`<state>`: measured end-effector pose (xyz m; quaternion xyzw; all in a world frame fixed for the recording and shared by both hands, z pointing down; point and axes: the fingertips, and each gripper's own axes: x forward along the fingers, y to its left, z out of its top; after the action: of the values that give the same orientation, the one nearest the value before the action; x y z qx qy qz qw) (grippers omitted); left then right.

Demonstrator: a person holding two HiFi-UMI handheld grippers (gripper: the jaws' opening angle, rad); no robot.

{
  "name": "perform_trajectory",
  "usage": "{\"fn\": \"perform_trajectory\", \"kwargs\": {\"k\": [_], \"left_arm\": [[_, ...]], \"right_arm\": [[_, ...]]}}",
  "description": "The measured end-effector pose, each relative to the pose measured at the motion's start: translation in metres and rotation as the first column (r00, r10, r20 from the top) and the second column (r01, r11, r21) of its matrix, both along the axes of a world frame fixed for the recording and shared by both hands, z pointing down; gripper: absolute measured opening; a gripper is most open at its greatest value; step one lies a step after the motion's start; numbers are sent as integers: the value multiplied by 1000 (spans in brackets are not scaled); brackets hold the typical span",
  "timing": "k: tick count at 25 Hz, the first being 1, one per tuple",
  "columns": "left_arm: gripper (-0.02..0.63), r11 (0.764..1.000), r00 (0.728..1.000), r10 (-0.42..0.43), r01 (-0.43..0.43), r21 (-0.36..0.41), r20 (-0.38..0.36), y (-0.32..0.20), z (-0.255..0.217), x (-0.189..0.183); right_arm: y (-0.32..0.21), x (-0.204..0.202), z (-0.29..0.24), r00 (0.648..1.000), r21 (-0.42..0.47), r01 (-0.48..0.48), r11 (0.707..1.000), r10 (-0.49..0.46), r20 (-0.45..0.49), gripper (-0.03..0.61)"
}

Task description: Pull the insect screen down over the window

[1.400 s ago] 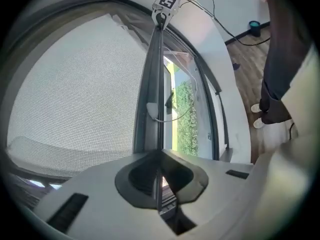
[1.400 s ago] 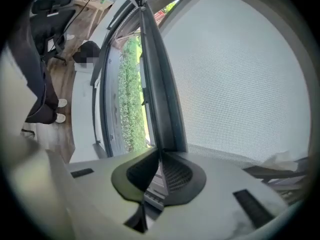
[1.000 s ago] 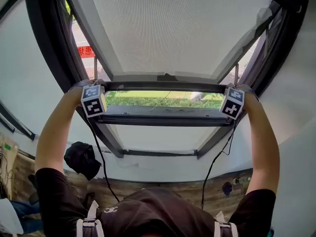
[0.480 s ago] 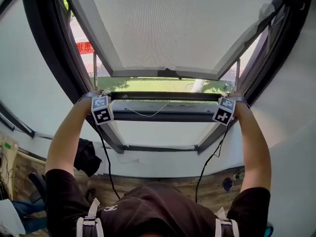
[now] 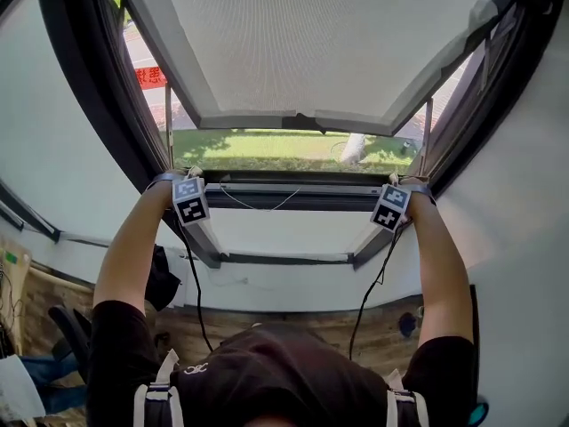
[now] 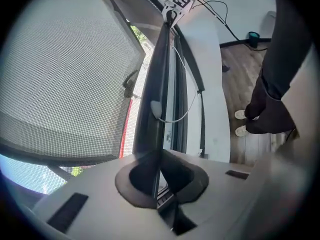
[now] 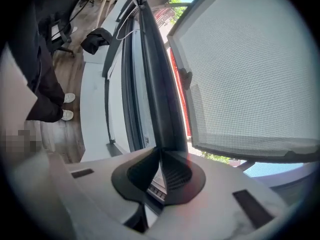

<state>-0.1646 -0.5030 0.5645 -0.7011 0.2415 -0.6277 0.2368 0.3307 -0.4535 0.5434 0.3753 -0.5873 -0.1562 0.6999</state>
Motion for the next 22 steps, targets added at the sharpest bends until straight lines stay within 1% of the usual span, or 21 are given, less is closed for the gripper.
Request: {"fn": "perform_trajectory", "kwargs": {"k": [4, 8, 10, 16, 20, 22], "left_arm": [[29, 1000, 1000, -20, 20, -19, 14, 0, 17, -3], [29, 999, 998, -43, 43, -22, 41, 1, 19, -2], [29, 998, 998, -53, 55, -29, 44, 3, 27, -2], [29, 995, 994, -84, 87, -39, 67, 4, 54, -4], [29, 994, 995, -84, 87, -68, 53, 1, 79, -4], [29, 993, 995, -84, 88, -80, 51, 1, 83, -3]], "right_arm": [[0, -1, 16, 1000, -7, -22, 1000, 22, -5, 28], [-1, 0, 30, 999, -8, -35, 999, 35, -4, 28], [1, 0, 38, 999, -12, -42, 999, 42, -5, 29], [4, 0, 66, 998, -52, -66, 996, 66, -7, 29], [2, 0, 77, 998, -62, -69, 996, 68, -8, 29], [1, 0, 80, 998, -63, -70, 996, 70, -6, 29]]}}
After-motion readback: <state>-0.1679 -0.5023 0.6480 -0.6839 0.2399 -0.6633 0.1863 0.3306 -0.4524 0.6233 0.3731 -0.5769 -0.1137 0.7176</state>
